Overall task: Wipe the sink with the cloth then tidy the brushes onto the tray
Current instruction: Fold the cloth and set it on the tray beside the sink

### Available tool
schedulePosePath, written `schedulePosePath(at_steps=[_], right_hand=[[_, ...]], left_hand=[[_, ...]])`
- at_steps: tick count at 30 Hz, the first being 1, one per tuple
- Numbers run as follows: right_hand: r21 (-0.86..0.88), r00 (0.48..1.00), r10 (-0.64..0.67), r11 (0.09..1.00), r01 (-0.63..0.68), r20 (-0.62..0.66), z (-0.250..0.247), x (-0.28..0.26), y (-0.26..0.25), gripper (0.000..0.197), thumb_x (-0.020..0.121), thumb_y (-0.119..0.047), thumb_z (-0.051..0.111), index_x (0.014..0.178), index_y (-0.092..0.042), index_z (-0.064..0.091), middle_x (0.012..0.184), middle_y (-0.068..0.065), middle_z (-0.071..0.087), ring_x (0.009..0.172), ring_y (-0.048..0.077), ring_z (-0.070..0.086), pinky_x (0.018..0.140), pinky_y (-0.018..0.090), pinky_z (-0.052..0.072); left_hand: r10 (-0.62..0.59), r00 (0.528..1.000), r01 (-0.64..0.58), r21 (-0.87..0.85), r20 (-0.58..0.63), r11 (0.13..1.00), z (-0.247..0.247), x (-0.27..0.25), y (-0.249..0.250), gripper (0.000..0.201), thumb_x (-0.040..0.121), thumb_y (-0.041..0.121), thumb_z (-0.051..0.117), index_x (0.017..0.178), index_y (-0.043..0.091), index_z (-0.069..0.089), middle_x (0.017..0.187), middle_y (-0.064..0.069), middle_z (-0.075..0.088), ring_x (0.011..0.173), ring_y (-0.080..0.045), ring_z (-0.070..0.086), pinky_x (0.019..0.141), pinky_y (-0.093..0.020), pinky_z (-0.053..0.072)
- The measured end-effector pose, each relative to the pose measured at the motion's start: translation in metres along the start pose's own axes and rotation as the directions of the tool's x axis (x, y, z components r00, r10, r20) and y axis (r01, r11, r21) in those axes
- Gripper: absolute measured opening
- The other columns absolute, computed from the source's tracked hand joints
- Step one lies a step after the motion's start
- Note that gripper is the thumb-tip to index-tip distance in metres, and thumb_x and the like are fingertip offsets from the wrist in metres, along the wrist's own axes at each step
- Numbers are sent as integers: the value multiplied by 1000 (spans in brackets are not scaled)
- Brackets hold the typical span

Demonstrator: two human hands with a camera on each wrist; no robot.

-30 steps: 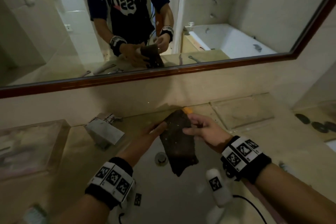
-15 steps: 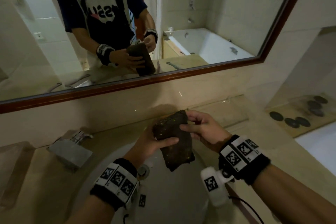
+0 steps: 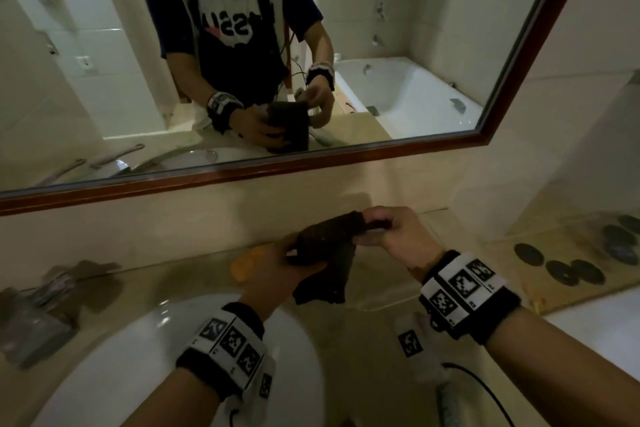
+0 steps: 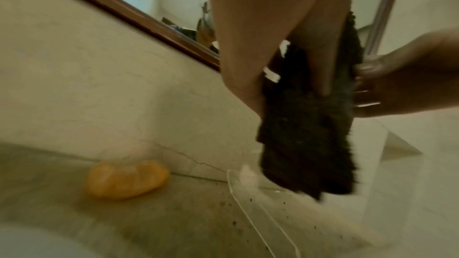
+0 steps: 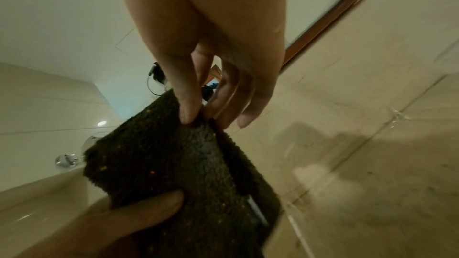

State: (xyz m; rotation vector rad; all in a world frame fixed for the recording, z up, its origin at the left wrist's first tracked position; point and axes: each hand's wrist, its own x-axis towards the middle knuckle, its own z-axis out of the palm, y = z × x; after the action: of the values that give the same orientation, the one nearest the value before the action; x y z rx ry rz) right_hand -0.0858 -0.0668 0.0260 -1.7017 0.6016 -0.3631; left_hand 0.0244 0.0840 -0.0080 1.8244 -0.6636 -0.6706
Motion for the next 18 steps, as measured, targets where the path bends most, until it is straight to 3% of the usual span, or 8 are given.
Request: schedulePosePath(at_steps=[2,3,6,8,11,13,15,18], right_hand=[[94,990,104,991,-95,-98,-17,8,9,18,86,6,59,100,-3,66,87,7,68,74,10,67,66,14,55],[210,973,201,962,-174,-116,-23,12,12,15,91,-4,57,104,-4,65,95,13,69,78,19,67,69,24,56],[372,885,462,814,-446,51,-38,21,29,45,92,-46,50,113,-8,63,110,20,69,93,31,69,75,38,57],[342,834,527,762,-549,163,-38,25,39,57,85,-59,50,113,-11,62,111,20,69,100,34,68,79,40,57],[372,828,538,745,-554,157,-38,34,49,45,84,-40,64,116,-8,61,113,16,68,99,30,67,83,39,56],[414,840,530,742,-528,121,-42,42,56,31,89,-18,62,117,-5,58,107,12,67,91,24,65,78,32,55],[392,849,521,766,-510,86,-50,47,63,32,88,-8,62,120,-4,58,113,13,65,93,23,62,76,29,53],[309,857,512,808,-502,55,-60,49,78,40,85,-2,65,124,-6,57,124,10,61,113,26,56,100,38,47]], left_hand=[[134,988,-119,171,-80,978,10,15,8,21,85,3,62,91,23,55,89,7,58,90,-18,56,70,-11,44],[175,980,-151,207,-100,967,15,23,9,22,85,-2,57,86,20,54,89,0,60,88,-23,58,69,-16,48],[261,958,-226,248,-121,942,33,49,10,25,80,-9,56,93,12,60,103,-10,60,96,-30,61,86,-39,53],[321,942,-292,227,-99,929,49,60,8,33,77,-9,56,91,21,57,109,-10,58,96,-27,61,87,-34,55],[297,953,-280,210,-58,937,73,69,2,40,77,-12,55,91,24,52,115,-6,54,98,-20,60,80,-11,50],[238,969,-231,105,-67,967,86,72,-4,38,80,-10,55,95,25,51,115,-2,54,104,-18,58,83,-14,52],[134,987,-135,2,-85,991,96,75,-12,39,84,-5,57,110,24,50,114,4,53,105,-15,57,74,-13,52],[16,999,-11,100,-43,995,105,80,-27,46,90,6,54,133,21,45,118,-6,60,98,-17,59,64,-5,45]])
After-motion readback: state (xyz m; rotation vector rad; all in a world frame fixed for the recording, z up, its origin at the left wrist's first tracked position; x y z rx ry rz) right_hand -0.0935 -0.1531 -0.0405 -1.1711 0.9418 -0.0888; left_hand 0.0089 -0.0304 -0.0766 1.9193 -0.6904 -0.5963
